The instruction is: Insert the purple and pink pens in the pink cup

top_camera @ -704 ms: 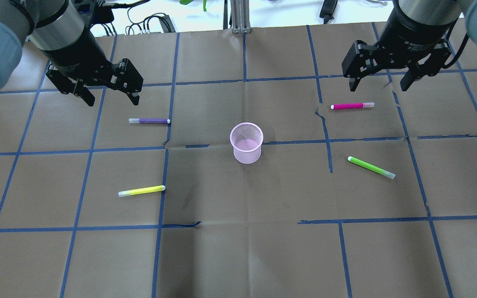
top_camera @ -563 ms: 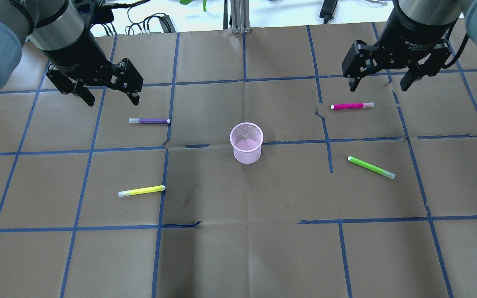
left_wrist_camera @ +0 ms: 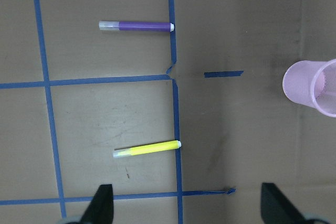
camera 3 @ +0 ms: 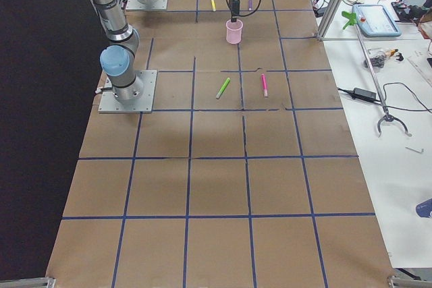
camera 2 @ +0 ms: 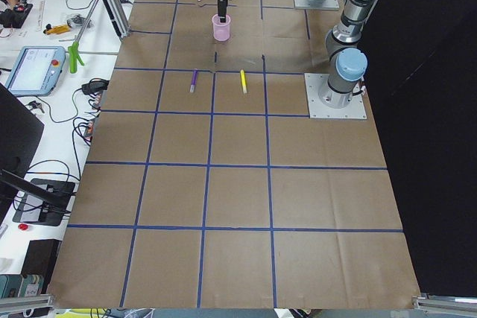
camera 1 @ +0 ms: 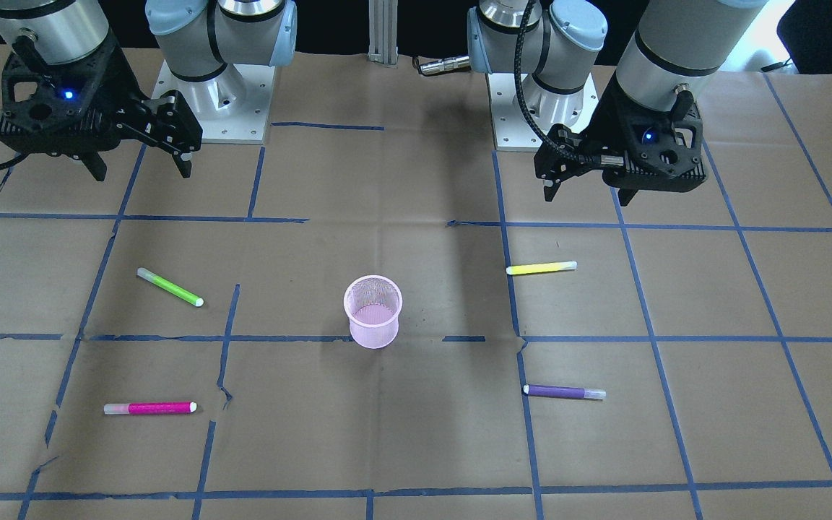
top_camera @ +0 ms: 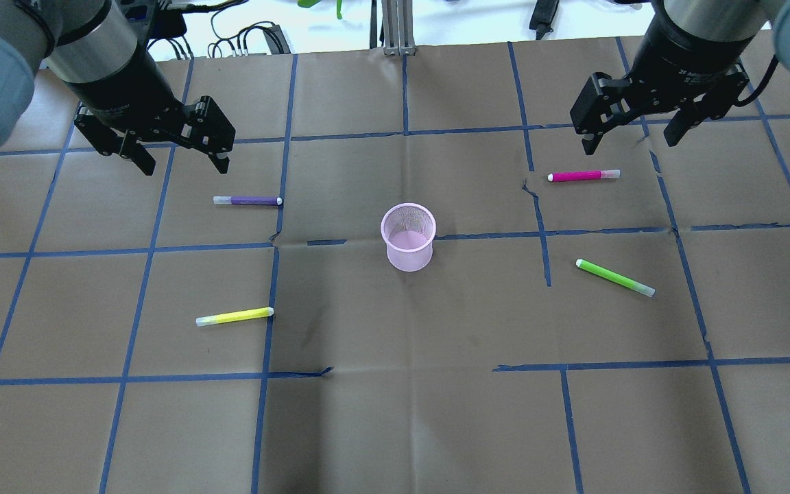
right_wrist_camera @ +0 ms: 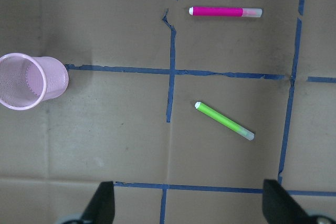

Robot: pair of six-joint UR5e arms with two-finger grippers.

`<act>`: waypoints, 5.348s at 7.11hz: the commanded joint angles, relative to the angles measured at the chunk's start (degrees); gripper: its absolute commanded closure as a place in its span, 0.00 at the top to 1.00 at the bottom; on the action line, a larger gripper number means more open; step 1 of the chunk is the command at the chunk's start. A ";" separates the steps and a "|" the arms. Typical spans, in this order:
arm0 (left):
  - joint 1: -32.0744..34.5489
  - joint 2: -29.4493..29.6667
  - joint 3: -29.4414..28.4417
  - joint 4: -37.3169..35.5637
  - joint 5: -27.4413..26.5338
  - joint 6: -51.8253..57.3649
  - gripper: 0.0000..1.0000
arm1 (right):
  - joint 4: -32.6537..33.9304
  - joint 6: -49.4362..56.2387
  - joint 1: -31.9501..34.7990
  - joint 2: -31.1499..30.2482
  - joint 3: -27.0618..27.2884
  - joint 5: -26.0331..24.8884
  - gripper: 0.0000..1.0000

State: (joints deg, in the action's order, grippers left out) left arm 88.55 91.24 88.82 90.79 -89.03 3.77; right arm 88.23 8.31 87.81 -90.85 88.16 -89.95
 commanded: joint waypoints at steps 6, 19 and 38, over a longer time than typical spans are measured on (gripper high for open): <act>-0.40 2.27 -0.05 -4.21 -0.09 28.05 0.98 | 21.34 46.25 -4.05 0.50 14.64 -0.32 1.00; 0.65 20.62 0.12 -15.26 -20.45 80.08 0.98 | 42.53 82.83 -4.40 25.36 14.32 -1.19 1.00; 9.62 38.22 1.80 -34.37 -32.96 75.95 0.91 | 44.31 85.82 -3.70 33.55 7.91 0.12 0.22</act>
State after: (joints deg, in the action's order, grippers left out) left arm 98.16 129.48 90.57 56.43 -121.86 79.92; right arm 132.54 94.13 84.11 -57.23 96.15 -89.81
